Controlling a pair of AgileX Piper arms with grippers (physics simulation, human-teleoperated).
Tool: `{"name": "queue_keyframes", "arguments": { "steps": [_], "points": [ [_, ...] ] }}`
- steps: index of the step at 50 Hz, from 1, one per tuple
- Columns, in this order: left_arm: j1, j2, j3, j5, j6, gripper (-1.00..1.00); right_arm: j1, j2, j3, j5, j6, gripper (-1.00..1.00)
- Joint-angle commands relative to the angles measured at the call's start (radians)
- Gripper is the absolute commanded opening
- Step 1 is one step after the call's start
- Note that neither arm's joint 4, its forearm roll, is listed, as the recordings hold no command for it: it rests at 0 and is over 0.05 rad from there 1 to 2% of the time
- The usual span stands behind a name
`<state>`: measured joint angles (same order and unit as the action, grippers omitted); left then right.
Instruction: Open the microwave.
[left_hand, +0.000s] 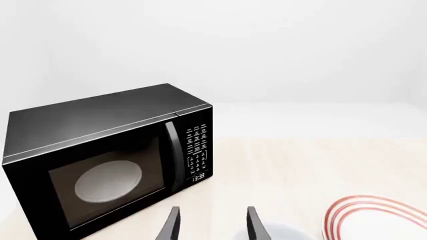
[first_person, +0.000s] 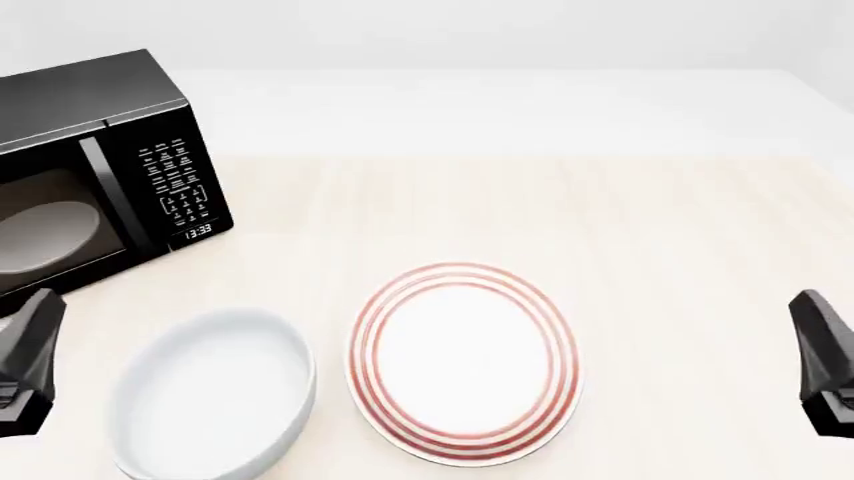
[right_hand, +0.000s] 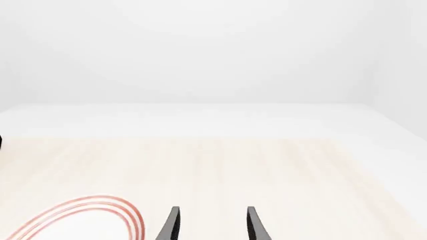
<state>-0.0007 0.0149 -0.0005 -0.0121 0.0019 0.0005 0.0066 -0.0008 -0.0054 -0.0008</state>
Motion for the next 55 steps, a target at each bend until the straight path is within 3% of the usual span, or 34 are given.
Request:
{"name": "queue_keyframes", "arguments": {
  "steps": [1, 10, 18, 26, 36, 55],
  "points": [
    [-0.004, 0.059, 0.0, -0.051, 0.007, 1.0, 0.001, 0.034, 0.0, -0.032, -0.002, 1.0],
    [0.0, 0.125, 0.0, -0.117, 0.01, 1.0, 0.001, 0.083, 0.001, -0.081, -0.003, 1.0],
    [0.023, 0.298, -0.005, -0.294, -0.002, 1.0, 0.001, 0.105, 0.001, -0.103, -0.003, 1.0],
    [0.019, 0.58, -0.075, -0.475, -0.003, 1.0, 0.001, 0.103, 0.001, -0.101, -0.002, 1.0],
    [0.034, 0.72, -0.138, -0.541, 0.0, 1.0, 0.001, 0.09, 0.0, -0.089, -0.002, 1.0],
    [0.11, 0.918, -0.157, -0.709, -0.054, 1.0, 0.001, 0.077, 0.0, -0.075, -0.002, 1.0]
  ]
}}
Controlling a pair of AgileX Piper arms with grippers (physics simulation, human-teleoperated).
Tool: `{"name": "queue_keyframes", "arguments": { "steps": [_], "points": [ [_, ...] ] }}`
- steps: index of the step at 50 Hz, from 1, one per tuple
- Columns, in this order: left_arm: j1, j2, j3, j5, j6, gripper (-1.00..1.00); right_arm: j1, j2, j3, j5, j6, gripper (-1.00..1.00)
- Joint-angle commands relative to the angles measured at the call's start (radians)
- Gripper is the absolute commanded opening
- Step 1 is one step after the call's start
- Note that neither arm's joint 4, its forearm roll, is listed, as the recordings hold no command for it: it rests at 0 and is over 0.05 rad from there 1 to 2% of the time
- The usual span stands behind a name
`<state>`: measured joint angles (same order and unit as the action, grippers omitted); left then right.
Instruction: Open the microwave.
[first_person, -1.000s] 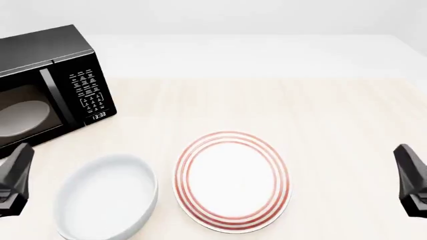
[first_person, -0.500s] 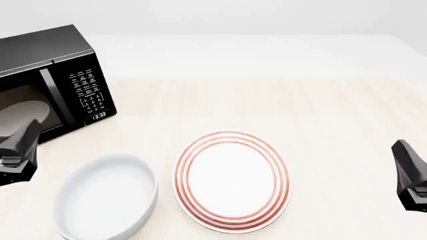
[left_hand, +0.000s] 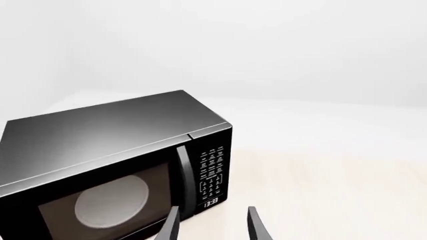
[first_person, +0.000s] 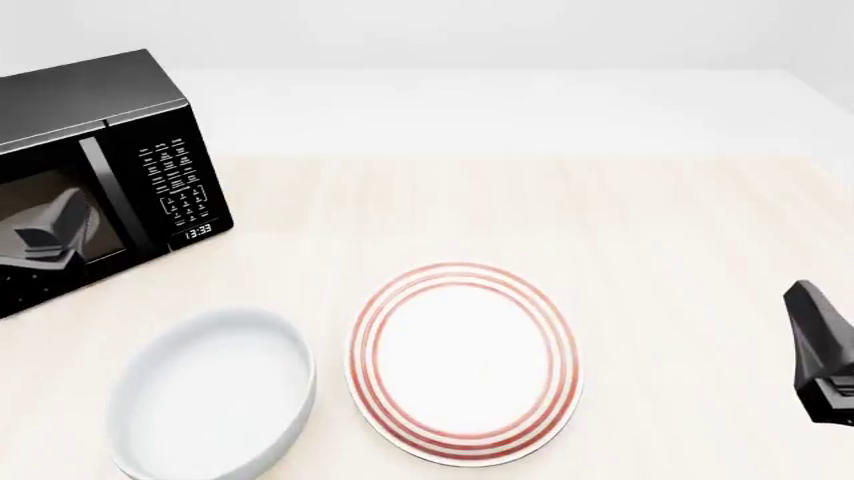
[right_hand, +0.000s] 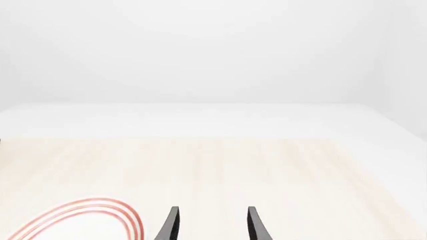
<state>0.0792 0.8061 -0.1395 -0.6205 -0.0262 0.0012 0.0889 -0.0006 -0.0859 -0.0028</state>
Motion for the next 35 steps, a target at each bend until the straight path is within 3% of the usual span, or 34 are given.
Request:
{"name": "queue_keyframes", "arguments": {
  "steps": [1, 15, 35],
  "points": [
    [0.029, 0.133, -0.02, -0.103, -0.028, 1.0, 0.0, -0.006, 0.0, 0.006, 0.0, 1.0],
    [0.053, 0.298, -0.02, -0.25, -0.071, 1.0, 0.0, -0.005, 0.0, 0.005, 0.0, 1.0],
    [0.059, 0.471, -0.066, -0.34, -0.09, 1.0, 0.0, -0.006, 0.0, 0.005, 0.0, 1.0]
  ]
}}
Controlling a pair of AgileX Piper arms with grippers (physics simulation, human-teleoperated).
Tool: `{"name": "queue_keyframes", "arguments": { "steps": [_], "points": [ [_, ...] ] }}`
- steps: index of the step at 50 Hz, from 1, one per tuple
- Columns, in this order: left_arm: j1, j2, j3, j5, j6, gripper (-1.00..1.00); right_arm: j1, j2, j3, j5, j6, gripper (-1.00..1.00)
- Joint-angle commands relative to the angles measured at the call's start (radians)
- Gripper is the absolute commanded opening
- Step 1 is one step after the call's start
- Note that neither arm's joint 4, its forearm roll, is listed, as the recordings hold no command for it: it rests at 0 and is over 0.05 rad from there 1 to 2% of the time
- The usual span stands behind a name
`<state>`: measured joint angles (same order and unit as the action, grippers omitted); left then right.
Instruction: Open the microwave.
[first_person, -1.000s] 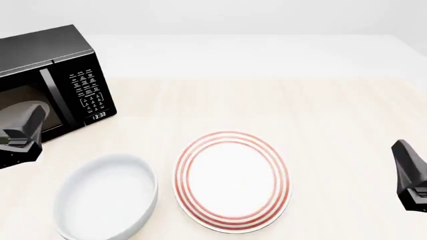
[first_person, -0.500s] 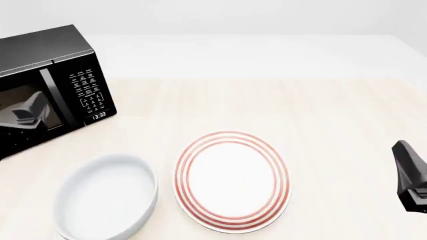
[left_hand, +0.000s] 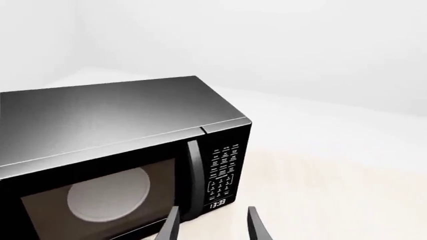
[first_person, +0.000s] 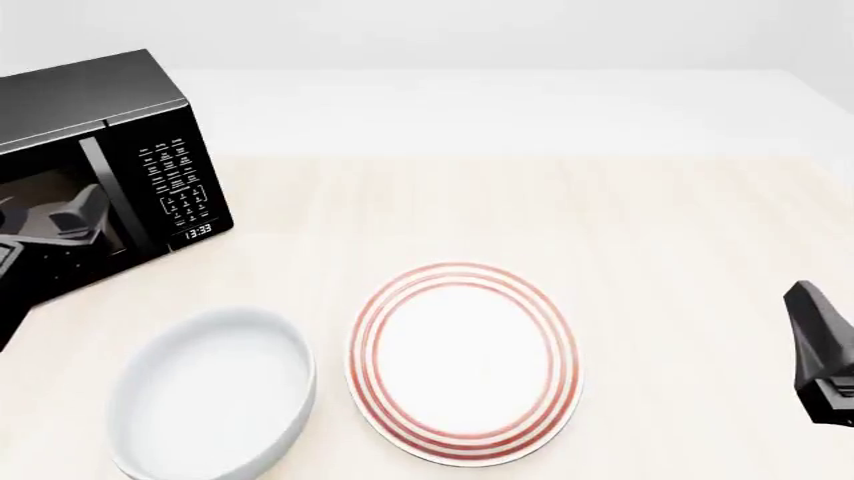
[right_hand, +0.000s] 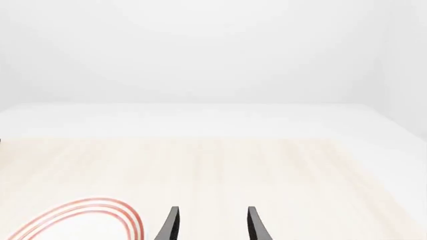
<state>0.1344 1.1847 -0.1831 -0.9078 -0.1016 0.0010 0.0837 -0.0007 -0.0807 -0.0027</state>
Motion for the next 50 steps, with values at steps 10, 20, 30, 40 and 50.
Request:
{"name": "queue_keyframes", "arguments": {
  "steps": [10, 20, 30, 40, 50],
  "points": [
    [0.007, 0.148, -0.042, -0.069, -0.017, 1.0, 0.0, 0.0, 0.0, 0.0, 0.0, 1.0],
    [0.0, 0.2, -0.057, -0.102, -0.022, 1.0, 0.0, -0.001, 0.0, 0.0, 0.0, 1.0],
    [-0.005, 0.274, -0.088, -0.133, -0.026, 1.0, 0.0, -0.001, 0.0, 0.0, 0.0, 1.0],
    [0.03, 0.326, -0.105, -0.164, -0.004, 1.0, 0.0, 0.0, 0.0, 0.0, 0.0, 1.0],
    [0.019, 0.36, -0.131, -0.164, -0.012, 1.0, 0.0, 0.0, 0.0, 0.0, 0.0, 1.0]
  ]
}}
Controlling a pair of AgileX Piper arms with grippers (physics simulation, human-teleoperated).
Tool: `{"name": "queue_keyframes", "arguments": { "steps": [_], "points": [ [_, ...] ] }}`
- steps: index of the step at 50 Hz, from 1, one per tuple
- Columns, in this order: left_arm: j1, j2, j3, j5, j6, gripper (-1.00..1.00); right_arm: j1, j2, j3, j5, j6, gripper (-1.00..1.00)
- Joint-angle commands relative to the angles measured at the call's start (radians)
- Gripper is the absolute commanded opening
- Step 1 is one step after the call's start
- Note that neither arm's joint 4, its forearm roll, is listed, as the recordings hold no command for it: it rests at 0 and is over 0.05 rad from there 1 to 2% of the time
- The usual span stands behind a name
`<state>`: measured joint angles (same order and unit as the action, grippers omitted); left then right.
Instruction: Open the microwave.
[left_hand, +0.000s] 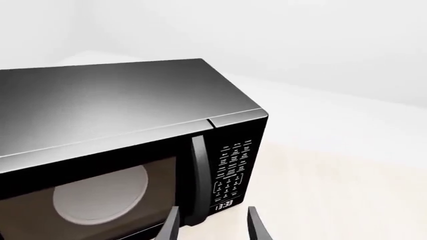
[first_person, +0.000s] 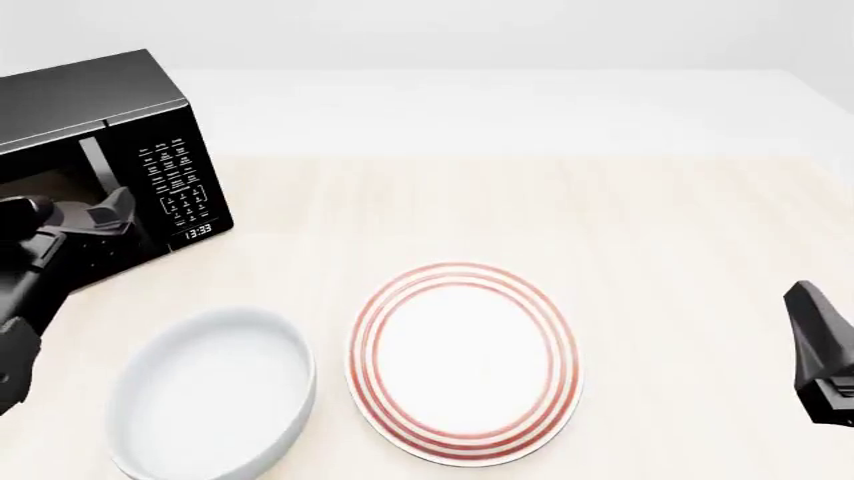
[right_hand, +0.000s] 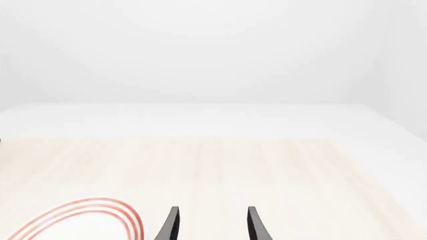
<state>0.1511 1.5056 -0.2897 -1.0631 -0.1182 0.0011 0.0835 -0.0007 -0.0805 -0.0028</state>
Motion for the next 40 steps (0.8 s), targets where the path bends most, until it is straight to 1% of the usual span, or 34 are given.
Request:
{"name": "queue_keyframes", "arguments": {
  "steps": [1, 12, 13, 30, 40],
  "points": [
    [0.003, 0.043, -0.031, -0.006, 0.004, 1.0, 0.0, 0.0, 0.0, 0.0, 0.0, 1.0],
    [-0.008, 0.086, -0.06, -0.014, 0.001, 1.0, 0.0, 0.0, 0.0, 0.0, 0.0, 1.0],
    [-0.024, 0.091, -0.066, -0.014, -0.002, 1.0, 0.0, 0.0, 0.0, 0.0, 0.0, 1.0],
    [-0.019, 0.152, -0.089, -0.041, -0.014, 1.0, 0.0, 0.0, 0.0, 0.0, 0.0, 1.0],
    [-0.005, 0.16, -0.09, -0.046, -0.011, 1.0, 0.001, 0.0, 0.0, 0.0, 0.0, 1.0]
  ]
}}
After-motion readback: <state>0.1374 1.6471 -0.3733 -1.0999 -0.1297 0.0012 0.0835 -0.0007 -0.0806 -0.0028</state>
